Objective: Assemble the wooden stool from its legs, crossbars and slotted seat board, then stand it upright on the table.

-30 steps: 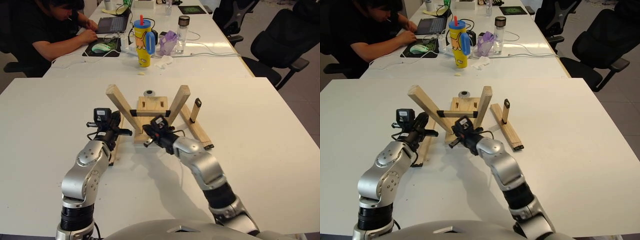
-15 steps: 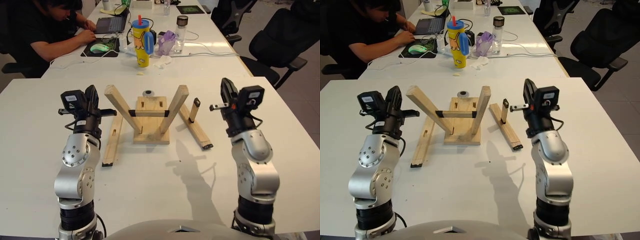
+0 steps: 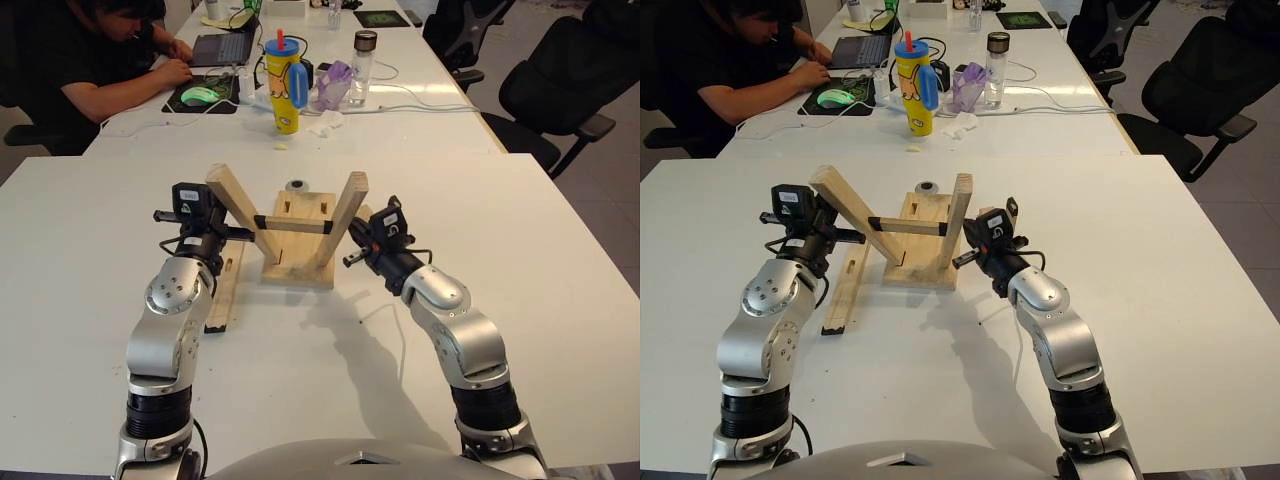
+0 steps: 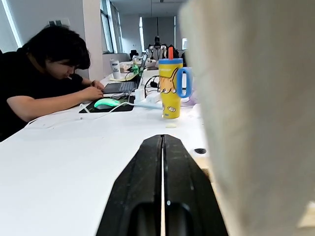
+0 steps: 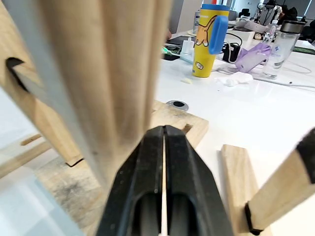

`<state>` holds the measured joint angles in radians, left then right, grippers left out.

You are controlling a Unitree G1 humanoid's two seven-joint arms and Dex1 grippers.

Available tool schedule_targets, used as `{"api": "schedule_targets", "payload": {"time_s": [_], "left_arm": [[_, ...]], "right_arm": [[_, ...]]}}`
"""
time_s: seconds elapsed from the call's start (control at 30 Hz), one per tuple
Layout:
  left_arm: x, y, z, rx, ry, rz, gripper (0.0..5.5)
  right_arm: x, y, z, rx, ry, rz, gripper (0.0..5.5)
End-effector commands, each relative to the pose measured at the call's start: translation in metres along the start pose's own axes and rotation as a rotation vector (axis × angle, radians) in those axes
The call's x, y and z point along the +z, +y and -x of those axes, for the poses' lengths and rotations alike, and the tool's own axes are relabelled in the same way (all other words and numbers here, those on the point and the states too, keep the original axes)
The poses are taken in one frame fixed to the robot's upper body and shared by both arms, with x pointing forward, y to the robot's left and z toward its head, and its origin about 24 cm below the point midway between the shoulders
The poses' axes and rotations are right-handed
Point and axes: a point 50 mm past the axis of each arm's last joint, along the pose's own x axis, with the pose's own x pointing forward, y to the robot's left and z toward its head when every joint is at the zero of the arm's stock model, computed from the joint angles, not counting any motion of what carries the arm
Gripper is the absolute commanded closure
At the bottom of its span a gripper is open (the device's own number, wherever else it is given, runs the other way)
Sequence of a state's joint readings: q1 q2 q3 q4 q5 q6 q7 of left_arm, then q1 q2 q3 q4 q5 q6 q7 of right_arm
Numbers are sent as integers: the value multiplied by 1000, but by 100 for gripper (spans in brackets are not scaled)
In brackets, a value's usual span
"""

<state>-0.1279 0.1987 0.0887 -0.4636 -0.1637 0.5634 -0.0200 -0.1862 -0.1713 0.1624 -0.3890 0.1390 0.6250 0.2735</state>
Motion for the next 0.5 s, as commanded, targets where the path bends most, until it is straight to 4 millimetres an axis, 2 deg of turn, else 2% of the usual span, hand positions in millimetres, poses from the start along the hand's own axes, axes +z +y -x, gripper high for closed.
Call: {"api": "schedule_targets", "payload": {"time_s": [0.03,0.1,0.17,0.2,0.27,0.33,0.5], "left_arm": [[-18,55,-9,33,111,-57,547],[-29,72,-17,-67,214,-129,547],[-39,81,-18,-211,311,-167,547],[-43,80,-15,-339,364,-198,547],[-46,68,0,-686,458,-217,547],[-41,58,14,-911,550,-182,547],[-29,57,26,-1048,676,-185,547]], "right_arm": [[-2,-15,-7,-21,-9,-7,550],[-1,-20,-13,-9,-28,-8,550],[3,-21,-20,55,-65,-12,550],[7,-21,-24,92,-93,11,550],[11,-22,-28,160,-121,50,550],[17,-19,-28,238,-146,112,550],[21,-2,-25,446,-186,203,550]]}}
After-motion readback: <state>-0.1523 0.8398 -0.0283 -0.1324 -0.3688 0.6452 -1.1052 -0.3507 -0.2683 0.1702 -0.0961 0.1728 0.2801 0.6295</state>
